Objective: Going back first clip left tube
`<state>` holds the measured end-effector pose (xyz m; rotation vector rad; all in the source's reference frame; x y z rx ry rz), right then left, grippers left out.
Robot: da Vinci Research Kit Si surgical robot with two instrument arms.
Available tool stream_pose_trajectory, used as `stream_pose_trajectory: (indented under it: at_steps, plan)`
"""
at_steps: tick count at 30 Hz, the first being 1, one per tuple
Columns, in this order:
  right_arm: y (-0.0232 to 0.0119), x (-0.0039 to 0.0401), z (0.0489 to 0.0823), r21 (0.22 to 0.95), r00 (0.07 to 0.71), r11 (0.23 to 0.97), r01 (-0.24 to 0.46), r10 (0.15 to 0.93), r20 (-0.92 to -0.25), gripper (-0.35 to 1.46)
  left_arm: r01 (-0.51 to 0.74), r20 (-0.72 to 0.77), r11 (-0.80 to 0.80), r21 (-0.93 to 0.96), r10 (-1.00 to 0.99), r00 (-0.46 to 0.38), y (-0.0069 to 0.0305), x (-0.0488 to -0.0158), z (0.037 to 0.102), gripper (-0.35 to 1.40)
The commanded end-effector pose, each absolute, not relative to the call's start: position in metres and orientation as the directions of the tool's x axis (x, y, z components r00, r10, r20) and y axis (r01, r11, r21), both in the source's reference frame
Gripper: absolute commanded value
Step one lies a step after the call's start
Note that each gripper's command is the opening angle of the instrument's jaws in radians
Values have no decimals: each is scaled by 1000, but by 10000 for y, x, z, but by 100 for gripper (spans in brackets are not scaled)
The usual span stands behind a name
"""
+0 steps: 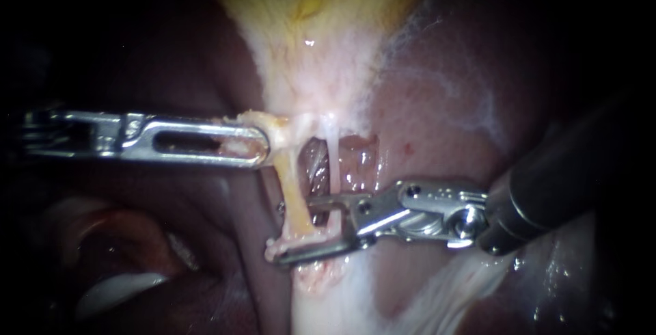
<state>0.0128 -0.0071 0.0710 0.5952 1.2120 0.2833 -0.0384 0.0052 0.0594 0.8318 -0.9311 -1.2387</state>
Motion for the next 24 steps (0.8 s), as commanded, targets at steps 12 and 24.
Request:
stream_pose_trajectory:
  at_steps: [12, 24]
  plan:
    - [-23, 48, 662, 455, 331, 884, 107, 400, -855, 50, 396, 126, 146, 906, -989, 77, 52, -383, 593, -35]
    - [-1, 0, 639, 432, 334, 897, 94, 380, -862, 50, 401, 128, 147, 904, -989, 73, 56, -379, 599, -35]
